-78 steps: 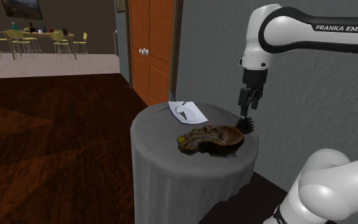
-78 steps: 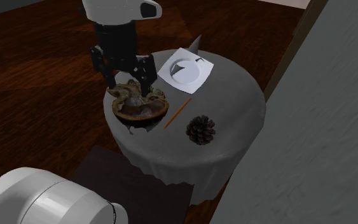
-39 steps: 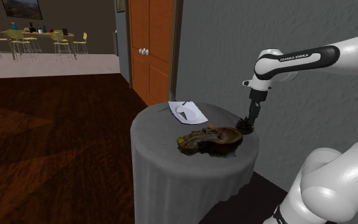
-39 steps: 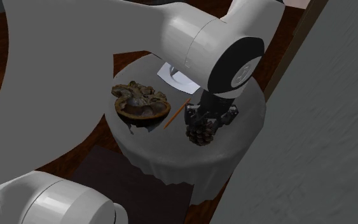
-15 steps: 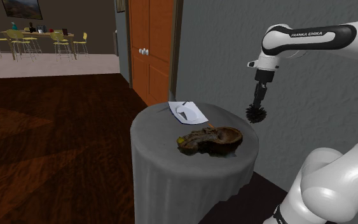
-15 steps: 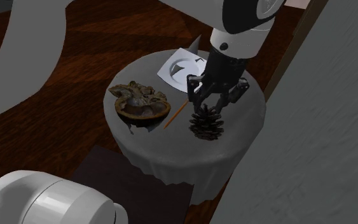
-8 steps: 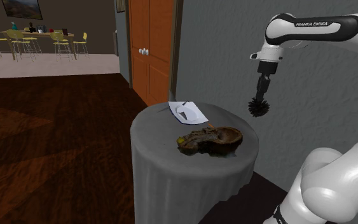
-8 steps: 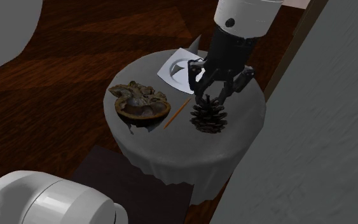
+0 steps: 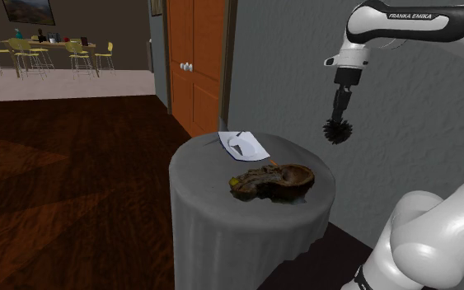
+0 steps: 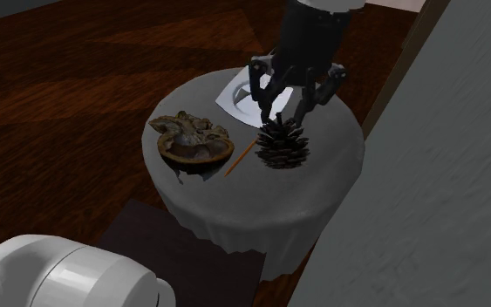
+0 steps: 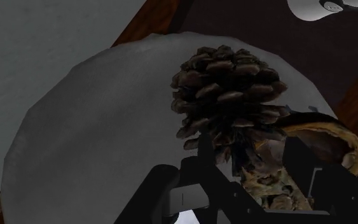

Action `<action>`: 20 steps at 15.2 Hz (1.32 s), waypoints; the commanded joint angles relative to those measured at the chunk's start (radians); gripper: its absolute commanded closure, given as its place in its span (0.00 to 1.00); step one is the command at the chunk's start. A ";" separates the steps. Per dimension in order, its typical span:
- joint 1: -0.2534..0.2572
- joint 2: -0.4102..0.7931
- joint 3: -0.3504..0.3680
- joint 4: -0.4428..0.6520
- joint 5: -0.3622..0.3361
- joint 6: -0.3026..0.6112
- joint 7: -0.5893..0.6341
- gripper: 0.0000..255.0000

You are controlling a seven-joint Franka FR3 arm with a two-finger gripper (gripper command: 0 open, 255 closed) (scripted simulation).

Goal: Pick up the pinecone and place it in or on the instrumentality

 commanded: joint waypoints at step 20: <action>0.132 0.018 0.372 0.009 0.220 0.004 0.480 1.00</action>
